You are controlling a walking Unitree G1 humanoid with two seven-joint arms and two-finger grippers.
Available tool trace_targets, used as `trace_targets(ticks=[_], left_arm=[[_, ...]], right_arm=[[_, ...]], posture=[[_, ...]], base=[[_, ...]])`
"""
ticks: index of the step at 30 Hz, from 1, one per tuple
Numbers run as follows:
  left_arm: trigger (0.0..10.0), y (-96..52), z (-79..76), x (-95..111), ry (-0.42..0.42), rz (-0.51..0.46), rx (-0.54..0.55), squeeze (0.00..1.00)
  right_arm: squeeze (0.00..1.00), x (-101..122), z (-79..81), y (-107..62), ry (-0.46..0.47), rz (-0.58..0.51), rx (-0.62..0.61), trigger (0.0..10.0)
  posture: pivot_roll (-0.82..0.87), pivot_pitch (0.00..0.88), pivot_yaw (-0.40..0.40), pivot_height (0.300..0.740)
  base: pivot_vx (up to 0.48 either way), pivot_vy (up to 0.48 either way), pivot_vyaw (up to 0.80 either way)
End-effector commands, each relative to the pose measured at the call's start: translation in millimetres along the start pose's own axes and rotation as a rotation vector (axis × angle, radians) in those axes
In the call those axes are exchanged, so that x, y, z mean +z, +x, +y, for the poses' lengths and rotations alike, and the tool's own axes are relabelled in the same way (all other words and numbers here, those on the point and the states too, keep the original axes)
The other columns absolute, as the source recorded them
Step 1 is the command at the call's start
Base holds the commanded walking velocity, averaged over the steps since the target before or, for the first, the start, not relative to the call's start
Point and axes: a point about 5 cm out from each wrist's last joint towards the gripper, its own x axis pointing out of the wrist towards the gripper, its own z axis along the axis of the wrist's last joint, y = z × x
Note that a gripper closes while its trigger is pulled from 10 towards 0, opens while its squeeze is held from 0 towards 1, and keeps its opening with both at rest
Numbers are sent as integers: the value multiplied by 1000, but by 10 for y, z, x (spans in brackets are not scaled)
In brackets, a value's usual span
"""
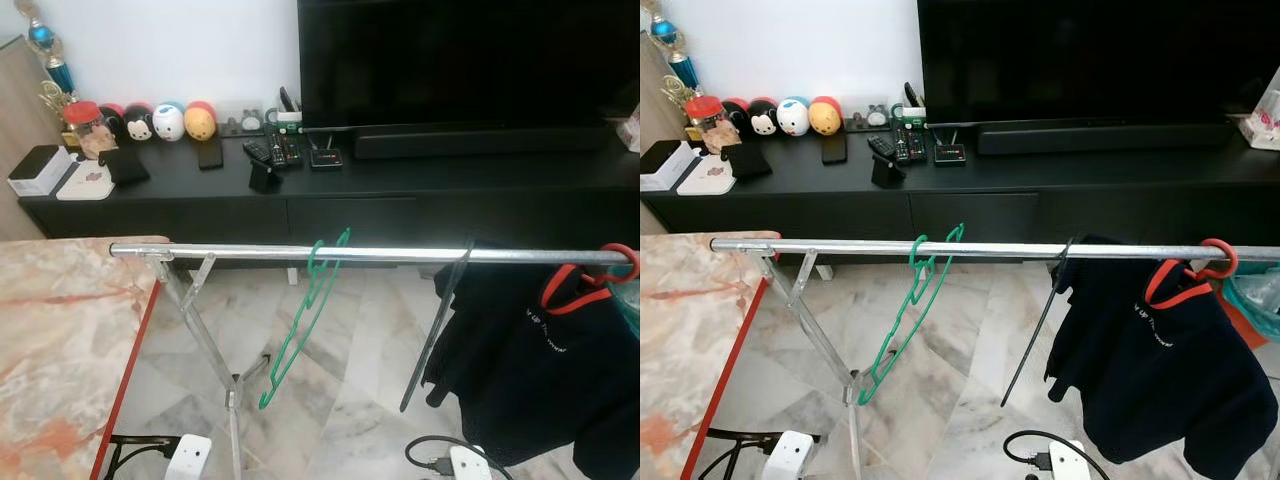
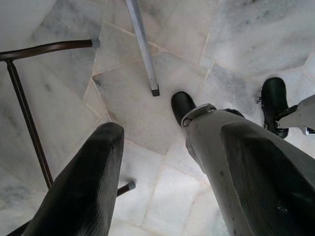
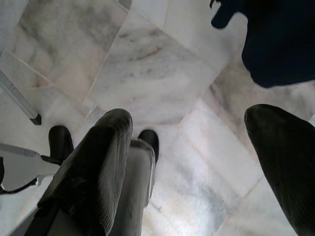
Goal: Hang hanger
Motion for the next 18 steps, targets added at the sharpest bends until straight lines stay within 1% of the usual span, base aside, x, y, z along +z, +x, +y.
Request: trace_targets(ticks=[1,5,8,12,14,18], left_arm=[[10000,-4,38,1,-21,8,22,0],[10000,-11,86,9,-26,9,42,0],[10000,-20,124,4,-29,8,56,0],[10000,-24,130,-20,-69,4,72,0],[10000,-23,118,-30,-64,9,65,0],[10000,-14,90,-11,-62,7,57,0]], right_arm=[[0,12,-11,6,18,6,-8,10000],[0,50,8,18,14,0,-4,10000],[0,71,39,26,29,-7,-5,10000],[0,101,87,36,2,-14,21,10000],[0,129,69,41,-1,-21,17,10000],[0,260,4,62,-20,-56,8,10000]], posture=[[15,0,3,740],[29,0,4,740],[42,0,-10,740],[61,0,-34,740],[67,0,-39,740],[79,0,-41,740]], base=[[0,0,0],[0,0,0],[0,0,0],[0,0,0],[0,0,0],[0,0,0]])
